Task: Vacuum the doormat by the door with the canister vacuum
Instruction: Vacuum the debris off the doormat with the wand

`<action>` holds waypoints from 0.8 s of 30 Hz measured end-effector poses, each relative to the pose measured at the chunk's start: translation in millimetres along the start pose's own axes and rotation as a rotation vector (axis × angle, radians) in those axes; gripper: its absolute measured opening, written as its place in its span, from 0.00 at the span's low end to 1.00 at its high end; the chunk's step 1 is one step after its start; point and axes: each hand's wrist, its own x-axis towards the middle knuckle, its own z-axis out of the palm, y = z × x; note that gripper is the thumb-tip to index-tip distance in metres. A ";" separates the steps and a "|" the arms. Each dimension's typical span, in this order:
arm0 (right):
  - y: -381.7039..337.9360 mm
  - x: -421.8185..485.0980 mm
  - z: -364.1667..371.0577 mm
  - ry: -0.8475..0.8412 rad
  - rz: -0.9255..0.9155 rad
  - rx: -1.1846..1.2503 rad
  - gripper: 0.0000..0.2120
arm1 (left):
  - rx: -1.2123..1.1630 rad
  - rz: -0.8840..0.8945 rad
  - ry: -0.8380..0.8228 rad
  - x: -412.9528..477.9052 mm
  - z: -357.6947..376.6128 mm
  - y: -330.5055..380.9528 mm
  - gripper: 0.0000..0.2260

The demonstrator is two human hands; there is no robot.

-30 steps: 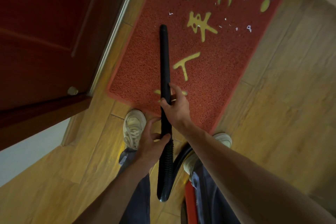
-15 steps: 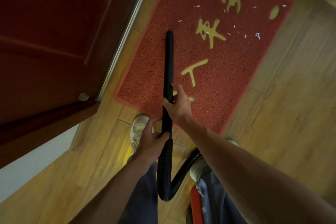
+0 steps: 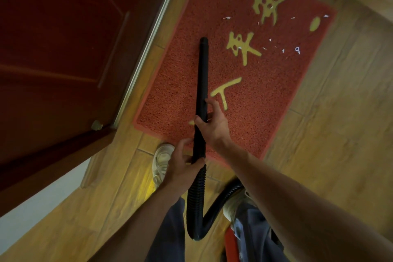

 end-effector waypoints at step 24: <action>2.5 -19.2 -46.7 -0.111 0.171 0.282 0.25 | 0.047 0.036 -0.058 -10.0 16.1 5.9 0.20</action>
